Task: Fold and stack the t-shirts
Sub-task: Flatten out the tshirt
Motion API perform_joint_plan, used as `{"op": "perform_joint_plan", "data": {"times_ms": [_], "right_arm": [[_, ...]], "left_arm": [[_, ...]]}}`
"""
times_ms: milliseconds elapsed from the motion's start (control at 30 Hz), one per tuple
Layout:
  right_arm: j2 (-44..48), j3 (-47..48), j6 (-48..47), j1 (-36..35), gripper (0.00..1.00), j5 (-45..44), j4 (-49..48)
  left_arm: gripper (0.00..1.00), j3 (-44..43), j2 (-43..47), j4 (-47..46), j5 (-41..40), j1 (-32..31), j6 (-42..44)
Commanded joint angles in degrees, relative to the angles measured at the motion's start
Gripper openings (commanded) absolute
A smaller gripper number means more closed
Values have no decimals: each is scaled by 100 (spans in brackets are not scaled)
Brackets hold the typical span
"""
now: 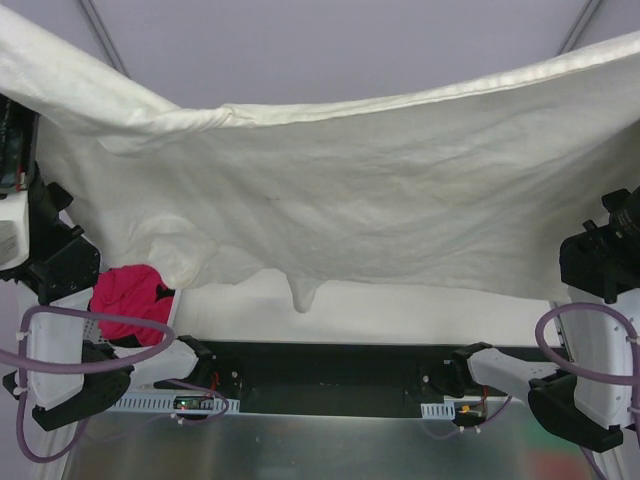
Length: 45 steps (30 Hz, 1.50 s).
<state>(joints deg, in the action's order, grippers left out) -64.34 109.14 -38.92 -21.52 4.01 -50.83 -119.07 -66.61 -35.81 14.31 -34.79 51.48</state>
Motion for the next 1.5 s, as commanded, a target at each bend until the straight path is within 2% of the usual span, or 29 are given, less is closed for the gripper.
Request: {"op": "perform_joint_plan", "data": {"times_ms": [0, 500, 633, 833, 900, 1033, 1167, 1233, 1267, 1300, 1333, 1367, 1400, 1433, 1467], "right_arm": [[140, 265, 182, -19, 1, 328, -639], [220, 134, 209, -10, 1, 311, -402], [255, -349, 25, -10, 1, 48, -515], [132, -1472, -510, -10, 1, -644, -841], [18, -1693, -643, -10, 1, -918, -850], [-604, -2177, -1056, 16, 1, -1856, -727], [-1473, -2520, -934, 235, 1, -2685, -332], [-1957, -2407, -742, 323, 1, -3131, 369], [-2586, -2311, -575, 446, 1, -3221, 703], [-2915, -1849, -34, 542, 10, -3309, 1741], [-3309, -1539, 215, 604, 21, -3467, 2387], [-3627, -1319, 383, 657, 40, -3564, 2802], [-4135, -1029, 628, 675, 91, -3617, 3268], [-4340, -922, 683, 693, 96, -3644, 3464], [-4481, -843, 727, 702, 96, -3696, 3640]], "left_arm": [[0, -257, 95, -444, 371, 24, -296], [0, -319, 61, -347, 240, 24, -420], [0, 232, 87, -496, -94, 24, -104], [0, 1296, -167, -1445, -1324, 59, 686], [0, 1560, -413, -1945, -1735, 321, 881], [0, 2499, -783, -2403, -2440, 1112, 224], [0, 3713, -1352, -2887, -2933, 1746, -1032], [0, 4100, -1774, -2906, -3213, 1992, -1263], [0, 4145, -2212, -2766, -3328, 2063, -1429], [4, 4189, -2468, -2695, -3442, 2159, -1605], [17, 4233, -2706, -2538, -3548, 2247, -1850], [42, 4199, -3213, -2405, -3592, 2422, -2209], [66, 4007, -3470, -2317, -3697, 2450, -2265], [96, 3901, -3951, -2290, -3811, 2459, -2266], [99, 3761, -4165, -2238, -3882, 2450, -2100]]}}
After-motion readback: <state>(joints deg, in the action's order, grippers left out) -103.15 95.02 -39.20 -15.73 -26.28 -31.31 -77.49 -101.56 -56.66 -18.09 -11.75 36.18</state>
